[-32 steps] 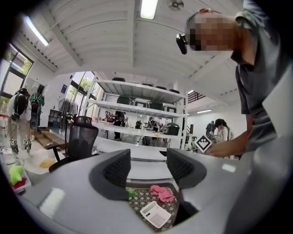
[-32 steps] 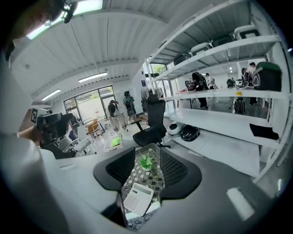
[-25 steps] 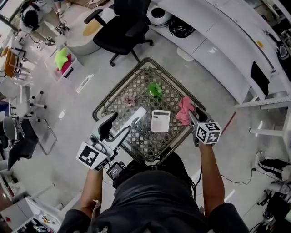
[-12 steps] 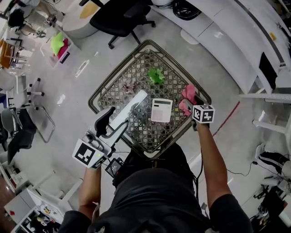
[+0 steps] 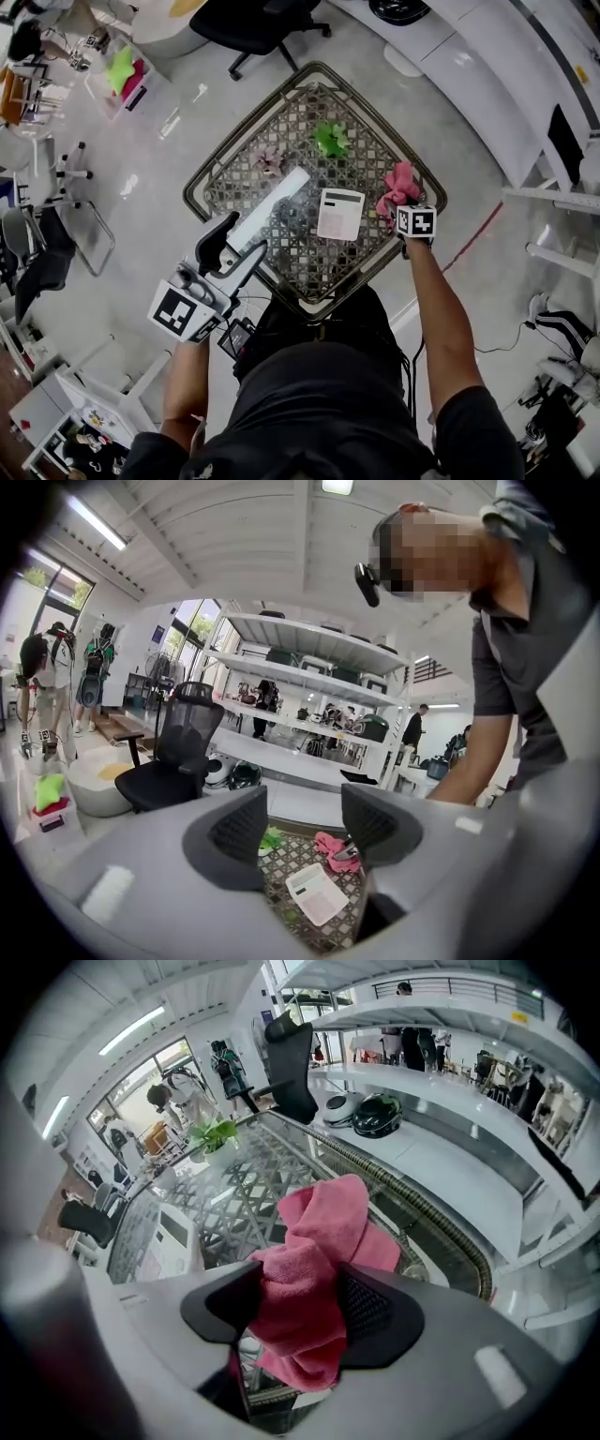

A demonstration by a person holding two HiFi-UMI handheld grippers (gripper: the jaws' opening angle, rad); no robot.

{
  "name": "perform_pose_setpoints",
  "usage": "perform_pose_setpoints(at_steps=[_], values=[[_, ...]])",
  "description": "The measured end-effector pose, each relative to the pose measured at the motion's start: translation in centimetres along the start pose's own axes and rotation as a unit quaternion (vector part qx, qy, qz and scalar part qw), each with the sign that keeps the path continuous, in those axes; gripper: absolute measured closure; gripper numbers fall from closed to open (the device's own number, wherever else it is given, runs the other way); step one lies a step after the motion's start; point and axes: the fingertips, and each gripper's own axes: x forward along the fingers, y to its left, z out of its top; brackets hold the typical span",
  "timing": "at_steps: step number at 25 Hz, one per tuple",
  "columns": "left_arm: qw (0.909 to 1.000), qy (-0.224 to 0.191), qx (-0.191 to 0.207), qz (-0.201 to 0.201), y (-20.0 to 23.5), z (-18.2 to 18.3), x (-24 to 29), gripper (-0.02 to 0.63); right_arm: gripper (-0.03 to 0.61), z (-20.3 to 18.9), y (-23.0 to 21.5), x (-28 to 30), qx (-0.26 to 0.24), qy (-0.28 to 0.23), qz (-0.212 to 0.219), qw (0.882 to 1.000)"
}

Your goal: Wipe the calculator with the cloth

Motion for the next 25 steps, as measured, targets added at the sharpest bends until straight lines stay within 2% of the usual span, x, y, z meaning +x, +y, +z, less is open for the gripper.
perform_pose_setpoints(at_steps=[2,4,6,14,25], values=[[0.9998,0.013,-0.012,0.002,-0.2,-0.5,-0.1,0.325,0.348,0.0,-0.3,0.1,-0.014,0.001,-0.013,1.0],[0.9996,0.021,-0.02,0.003,-0.3,-0.9,-0.4,0.325,0.452,0.1,-0.5,0.1,-0.017,0.003,-0.015,1.0],[0.9995,0.022,-0.023,0.005,-0.2,-1.1,-0.7,0.325,0.478,0.5,-0.3,-0.2,-0.012,0.0,-0.012,1.0],[0.9996,0.01,-0.017,0.022,0.8,-1.4,-2.9,0.325,0.483,4.3,5.6,-3.2,-0.018,-0.095,0.005,0.995],[0.9982,0.004,-0.031,0.051,1.9,-1.6,-7.3,0.325,0.482,3.7,17.0,-0.7,-0.019,-0.136,0.025,0.99]])
